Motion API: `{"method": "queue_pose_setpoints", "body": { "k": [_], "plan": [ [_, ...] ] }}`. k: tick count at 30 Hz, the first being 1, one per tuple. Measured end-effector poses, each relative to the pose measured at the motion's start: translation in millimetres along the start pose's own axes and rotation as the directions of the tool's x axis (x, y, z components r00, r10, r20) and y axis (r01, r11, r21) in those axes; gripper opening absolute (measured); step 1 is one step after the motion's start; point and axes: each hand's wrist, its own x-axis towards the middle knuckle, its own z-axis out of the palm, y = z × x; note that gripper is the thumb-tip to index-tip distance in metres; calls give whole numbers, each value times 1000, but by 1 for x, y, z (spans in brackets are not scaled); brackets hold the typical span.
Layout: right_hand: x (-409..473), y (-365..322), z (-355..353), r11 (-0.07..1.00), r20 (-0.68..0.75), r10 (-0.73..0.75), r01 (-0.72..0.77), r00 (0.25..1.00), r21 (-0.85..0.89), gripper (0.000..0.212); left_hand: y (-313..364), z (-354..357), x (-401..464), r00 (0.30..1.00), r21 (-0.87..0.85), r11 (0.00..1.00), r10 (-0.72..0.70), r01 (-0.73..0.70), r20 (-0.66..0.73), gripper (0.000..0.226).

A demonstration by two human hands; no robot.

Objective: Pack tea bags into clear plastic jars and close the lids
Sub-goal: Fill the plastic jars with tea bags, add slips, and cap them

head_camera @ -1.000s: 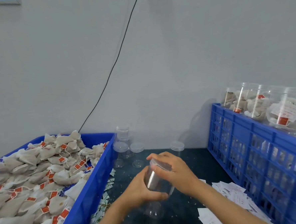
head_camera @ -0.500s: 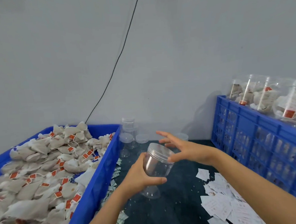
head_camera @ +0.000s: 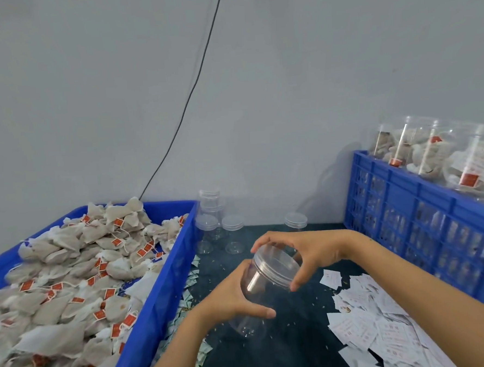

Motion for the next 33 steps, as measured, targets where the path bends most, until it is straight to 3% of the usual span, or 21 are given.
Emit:
{"method": "queue_pose_setpoints", "body": {
  "k": [3, 5, 7, 9, 12, 15, 21, 33],
  "plan": [
    [2, 3, 8, 950, -100, -60, 25, 993, -312, 80, -8, -1, -4, 995, -56, 994, -88, 91, 51, 84],
    [4, 10, 14, 921, -222, -105, 11, 969, -388, 77, -17, 2, -6, 993, -187, 976, -117, 110, -26, 81],
    [7, 25, 23, 967, -365, -74, -23, 928, -255, 74, -27, 9, -8, 972, -306, 949, -136, 72, -194, 81],
    [11, 41, 40, 999, -500, 31, -45, 865, -15, 73, -34, 17, -6, 929, -355, 935, -135, 4, -345, 81],
    [25, 73, 74, 954, -649, 235, -44, 723, 297, 76, -40, 28, 0, 889, -326, 942, -86, -74, -449, 88],
    [38, 96, 105, 891, -684, 378, -46, 624, 451, 76, -44, 35, 9, 860, -306, 948, -78, -93, -504, 92],
    [45, 115, 130, 899, -729, 416, -128, 543, 418, 70, -51, 39, 20, 851, -303, 949, -94, -80, -517, 95],
    [43, 115, 140, 885, -747, 423, -409, 512, 222, 67, -51, 36, 23, 865, -262, 965, -111, -25, -490, 89]
  ]
}}
